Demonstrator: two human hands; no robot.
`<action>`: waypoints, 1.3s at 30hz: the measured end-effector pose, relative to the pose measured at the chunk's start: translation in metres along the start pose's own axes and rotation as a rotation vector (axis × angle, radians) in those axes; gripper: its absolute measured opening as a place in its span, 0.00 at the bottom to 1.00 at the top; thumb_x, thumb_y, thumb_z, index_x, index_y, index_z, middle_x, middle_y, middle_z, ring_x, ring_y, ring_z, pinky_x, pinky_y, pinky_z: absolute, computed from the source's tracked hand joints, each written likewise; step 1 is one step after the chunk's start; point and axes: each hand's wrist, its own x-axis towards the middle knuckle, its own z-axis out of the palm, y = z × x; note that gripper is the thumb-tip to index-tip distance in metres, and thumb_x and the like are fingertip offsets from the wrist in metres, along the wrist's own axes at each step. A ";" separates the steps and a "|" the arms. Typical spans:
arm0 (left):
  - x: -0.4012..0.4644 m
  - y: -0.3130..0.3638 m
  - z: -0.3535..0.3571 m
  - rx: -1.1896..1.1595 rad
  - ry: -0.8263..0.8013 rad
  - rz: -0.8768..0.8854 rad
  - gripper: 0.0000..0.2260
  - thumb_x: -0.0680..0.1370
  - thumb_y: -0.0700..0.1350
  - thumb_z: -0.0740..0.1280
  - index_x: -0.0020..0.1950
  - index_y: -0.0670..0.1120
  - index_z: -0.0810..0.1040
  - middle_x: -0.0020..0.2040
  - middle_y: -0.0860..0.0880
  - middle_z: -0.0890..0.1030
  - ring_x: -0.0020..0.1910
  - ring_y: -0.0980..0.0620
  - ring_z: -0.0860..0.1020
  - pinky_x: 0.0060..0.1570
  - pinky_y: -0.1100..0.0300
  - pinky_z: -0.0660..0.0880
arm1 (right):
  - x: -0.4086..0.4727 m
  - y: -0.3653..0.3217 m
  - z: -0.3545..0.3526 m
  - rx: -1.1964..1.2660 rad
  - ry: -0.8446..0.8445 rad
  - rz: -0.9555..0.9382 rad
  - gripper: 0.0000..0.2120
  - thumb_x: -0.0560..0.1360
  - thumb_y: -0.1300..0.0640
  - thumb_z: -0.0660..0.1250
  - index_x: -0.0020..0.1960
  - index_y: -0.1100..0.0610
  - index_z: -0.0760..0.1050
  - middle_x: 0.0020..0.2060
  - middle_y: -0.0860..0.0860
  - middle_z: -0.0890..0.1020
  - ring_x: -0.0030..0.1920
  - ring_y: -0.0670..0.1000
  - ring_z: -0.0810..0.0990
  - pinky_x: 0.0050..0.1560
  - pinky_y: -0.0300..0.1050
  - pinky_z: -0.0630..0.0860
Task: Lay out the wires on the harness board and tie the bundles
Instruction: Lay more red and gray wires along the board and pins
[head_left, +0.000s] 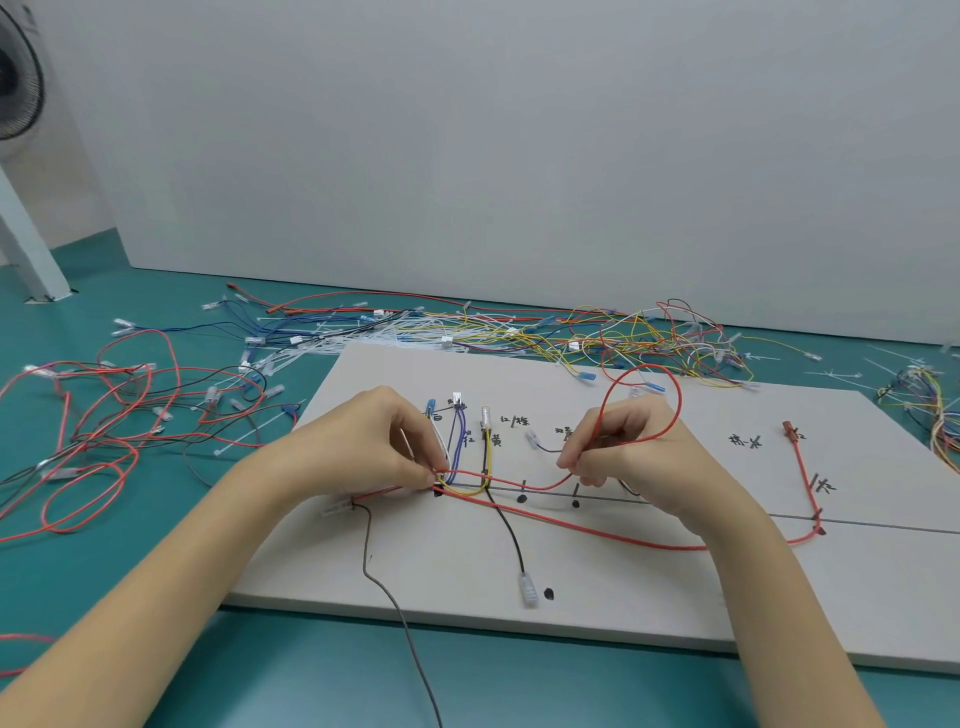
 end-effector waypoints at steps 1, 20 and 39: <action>0.000 0.000 0.001 0.002 0.003 0.001 0.11 0.70 0.39 0.75 0.38 0.58 0.85 0.35 0.53 0.85 0.32 0.59 0.79 0.35 0.65 0.74 | 0.000 0.000 0.000 -0.003 -0.001 0.002 0.18 0.66 0.79 0.63 0.32 0.60 0.82 0.24 0.53 0.78 0.26 0.47 0.74 0.29 0.35 0.70; 0.007 -0.006 0.007 -0.039 0.006 0.008 0.12 0.71 0.36 0.73 0.40 0.55 0.87 0.34 0.47 0.80 0.35 0.48 0.75 0.41 0.57 0.71 | 0.000 -0.002 0.001 -0.002 -0.042 0.032 0.17 0.67 0.79 0.62 0.34 0.61 0.82 0.25 0.52 0.79 0.29 0.49 0.75 0.32 0.38 0.73; 0.016 -0.004 0.031 0.011 0.143 0.038 0.11 0.67 0.51 0.79 0.31 0.48 0.82 0.32 0.53 0.80 0.29 0.59 0.74 0.35 0.59 0.72 | 0.012 0.011 0.010 -0.018 0.258 0.017 0.10 0.70 0.72 0.69 0.43 0.59 0.80 0.26 0.53 0.77 0.30 0.53 0.76 0.34 0.45 0.75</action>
